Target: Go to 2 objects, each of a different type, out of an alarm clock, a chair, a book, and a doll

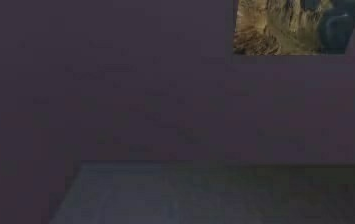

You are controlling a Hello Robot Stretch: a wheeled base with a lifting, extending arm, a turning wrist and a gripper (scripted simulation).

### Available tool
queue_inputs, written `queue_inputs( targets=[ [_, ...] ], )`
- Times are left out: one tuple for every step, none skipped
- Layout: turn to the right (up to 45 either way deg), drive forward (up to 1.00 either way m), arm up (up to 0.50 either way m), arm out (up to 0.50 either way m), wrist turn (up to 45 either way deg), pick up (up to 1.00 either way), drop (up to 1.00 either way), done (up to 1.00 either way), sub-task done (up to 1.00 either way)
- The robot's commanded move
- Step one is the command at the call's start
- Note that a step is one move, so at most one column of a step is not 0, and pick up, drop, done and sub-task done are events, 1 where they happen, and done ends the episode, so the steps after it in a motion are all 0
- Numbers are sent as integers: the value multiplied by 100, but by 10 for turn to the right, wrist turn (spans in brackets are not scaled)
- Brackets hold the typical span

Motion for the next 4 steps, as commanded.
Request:
queue_inputs(
  targets=[
    [450,0,0,0,0,0,0,0,0],
    [420,0,0,0,0,0,0,0,0],
    [0,85,0,0,0,0,0,0,0],
    [0,0,0,0,0,0,0,0,100]
  ],
)
